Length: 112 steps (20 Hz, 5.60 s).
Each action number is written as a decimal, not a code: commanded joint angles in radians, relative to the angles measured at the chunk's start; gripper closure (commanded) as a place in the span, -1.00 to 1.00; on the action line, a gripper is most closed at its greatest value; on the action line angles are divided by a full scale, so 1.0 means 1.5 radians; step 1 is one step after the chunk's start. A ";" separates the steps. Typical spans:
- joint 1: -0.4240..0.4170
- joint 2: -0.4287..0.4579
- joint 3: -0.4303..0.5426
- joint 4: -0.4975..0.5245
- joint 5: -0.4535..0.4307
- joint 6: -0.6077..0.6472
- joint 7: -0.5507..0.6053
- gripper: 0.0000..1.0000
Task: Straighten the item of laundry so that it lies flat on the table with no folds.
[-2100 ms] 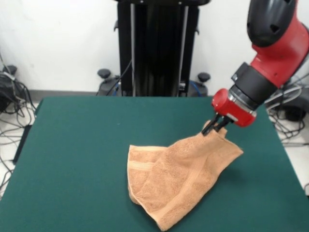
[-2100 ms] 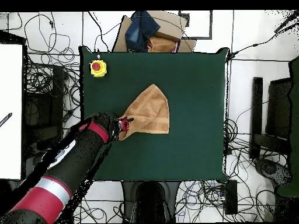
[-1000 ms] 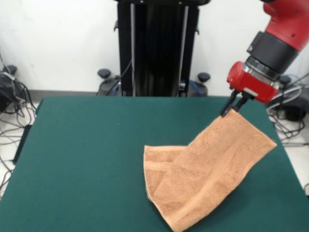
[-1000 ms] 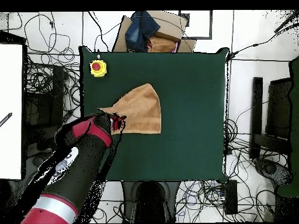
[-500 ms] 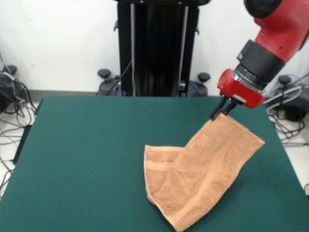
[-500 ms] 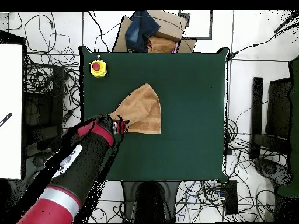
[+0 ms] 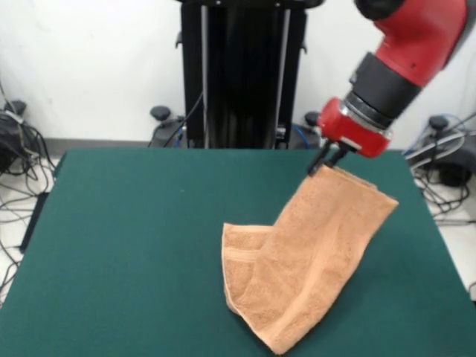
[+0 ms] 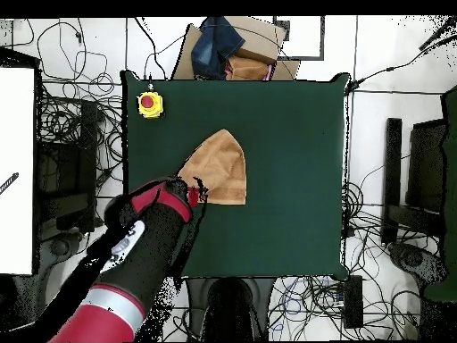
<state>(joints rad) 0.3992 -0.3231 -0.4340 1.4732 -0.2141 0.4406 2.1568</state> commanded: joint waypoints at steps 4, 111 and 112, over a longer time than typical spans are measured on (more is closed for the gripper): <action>-0.114 -0.277 0.073 0.138 -0.087 0.273 -0.290 1.00; 0.040 0.166 -0.048 0.146 0.183 -0.281 -0.090 1.00; 0.035 0.155 -0.040 0.151 0.171 -0.266 -0.105 1.00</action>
<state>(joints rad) 0.4569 -0.1107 -0.5600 1.7916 -0.0147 0.0735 1.8176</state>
